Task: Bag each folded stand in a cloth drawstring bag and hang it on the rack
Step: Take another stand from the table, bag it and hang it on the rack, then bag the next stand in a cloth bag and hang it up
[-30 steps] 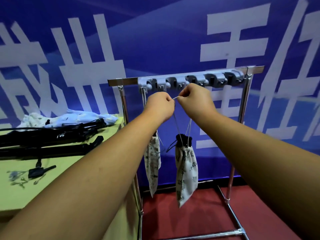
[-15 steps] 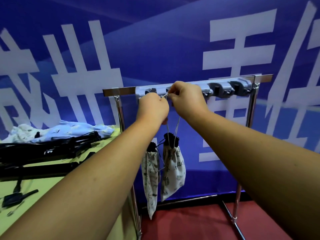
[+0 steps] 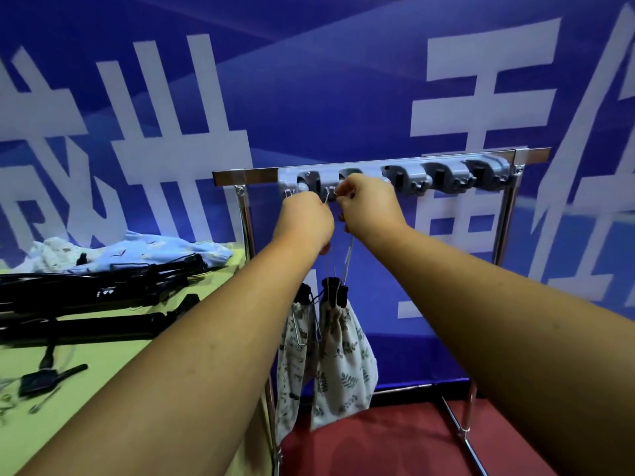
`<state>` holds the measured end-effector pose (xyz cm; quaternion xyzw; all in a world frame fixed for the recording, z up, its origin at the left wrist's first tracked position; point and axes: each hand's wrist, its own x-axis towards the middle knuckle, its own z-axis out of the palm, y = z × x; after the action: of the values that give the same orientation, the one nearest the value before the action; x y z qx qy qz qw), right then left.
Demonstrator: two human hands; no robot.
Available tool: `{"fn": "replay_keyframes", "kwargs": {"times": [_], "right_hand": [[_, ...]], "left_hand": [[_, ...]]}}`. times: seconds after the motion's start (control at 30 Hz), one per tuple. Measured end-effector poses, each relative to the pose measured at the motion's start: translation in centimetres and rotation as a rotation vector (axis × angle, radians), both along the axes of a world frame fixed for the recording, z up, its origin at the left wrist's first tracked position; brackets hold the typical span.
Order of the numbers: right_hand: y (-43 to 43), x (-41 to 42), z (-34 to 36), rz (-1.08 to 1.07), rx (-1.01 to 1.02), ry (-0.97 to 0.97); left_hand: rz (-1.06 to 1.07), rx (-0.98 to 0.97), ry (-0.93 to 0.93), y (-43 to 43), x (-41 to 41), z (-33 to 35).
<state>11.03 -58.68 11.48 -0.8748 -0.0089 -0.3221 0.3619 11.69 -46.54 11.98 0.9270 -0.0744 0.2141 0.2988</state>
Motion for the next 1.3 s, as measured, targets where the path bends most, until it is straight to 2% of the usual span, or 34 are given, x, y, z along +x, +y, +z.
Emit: {"fn": "replay_keyframes", "kwargs": {"times": [0.13,0.37,0.73,1.07,1.3], "right_hand": [[0.3,-1.7,-0.5,-0.053,-0.086,0.072],[2.0,-6.3,-0.6,-0.047,-0.091,0.143],[11.5,-14.3,-2.1,0.168,-0.126,0.266],[21.4,-16.8,-4.6,0.359,-0.222,0.339],[25.9,-15.7,-5.0,0.445,-0.193,0.336]], "left_hand": [[-0.037,0.005,0.094,0.3,-0.9,-0.8],[-0.156,-0.193,0.312,4.1,-4.9,-1.9],[-0.145,-0.404,0.472,15.3,-15.6,-2.3],[-0.009,-0.451,0.412,27.2,-20.1,-4.4],[0.159,-0.575,0.342,34.4,-20.3,-5.1]]}}
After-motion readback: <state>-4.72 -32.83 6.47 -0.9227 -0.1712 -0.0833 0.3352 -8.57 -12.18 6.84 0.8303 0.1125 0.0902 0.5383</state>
